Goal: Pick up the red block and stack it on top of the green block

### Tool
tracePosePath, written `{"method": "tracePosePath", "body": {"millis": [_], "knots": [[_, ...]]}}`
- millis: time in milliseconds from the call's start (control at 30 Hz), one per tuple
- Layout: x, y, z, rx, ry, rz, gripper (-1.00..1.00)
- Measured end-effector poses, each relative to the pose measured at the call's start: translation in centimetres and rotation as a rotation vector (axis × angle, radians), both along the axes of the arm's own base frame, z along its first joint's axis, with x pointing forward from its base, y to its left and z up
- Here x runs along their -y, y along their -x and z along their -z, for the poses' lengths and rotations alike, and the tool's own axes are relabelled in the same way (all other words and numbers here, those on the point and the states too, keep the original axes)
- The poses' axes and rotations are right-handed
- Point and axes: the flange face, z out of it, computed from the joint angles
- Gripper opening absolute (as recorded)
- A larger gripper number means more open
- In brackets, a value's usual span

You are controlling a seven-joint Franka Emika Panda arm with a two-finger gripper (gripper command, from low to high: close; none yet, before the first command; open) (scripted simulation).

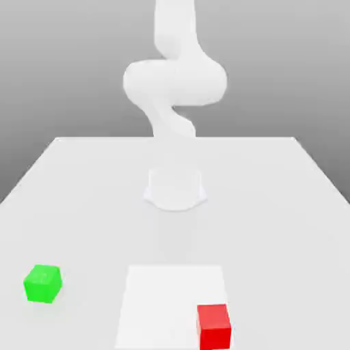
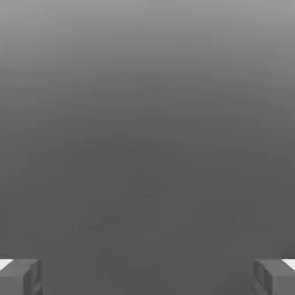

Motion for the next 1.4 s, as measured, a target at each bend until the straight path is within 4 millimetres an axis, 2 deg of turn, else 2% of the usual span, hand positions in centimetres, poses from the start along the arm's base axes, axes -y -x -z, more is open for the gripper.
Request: {"method": "tracePosePath", "body": {"millis": [200, 333, 433, 600, 800, 967, 1000, 1233, 1367, 1400], "knots": [[-1.4, -6.7, 10.1, -0.176, 0.017, -0.008, 0.00], [-2.3, -9.7, 17.3, -0.289, 0.025, -0.017, 0.00], [-3.0, -11.1, 23.0, -0.375, 0.028, -0.026, 0.00], [-4.2, -11.9, 32.5, -0.517, 0.031, -0.044, 0.00], [-5.5, -10.5, 43.8, -0.687, 0.025, -0.067, 0.00], [-5.8, -9.9, 51.0, -0.726, 0.021, -0.072, 0.00], [-5.8, -9.8, 52.2, -0.727, 0.021, -0.072, -1.00], [-5.8, -9.8, 52.5, -0.727, 0.021, -0.072, -1.00], [-5.8, -9.8, 48.1, -0.727, 0.021, -0.071, -1.00], [-4.7, -9.8, 47.2, -0.728, 0.014, -0.046, -1.00]]}}
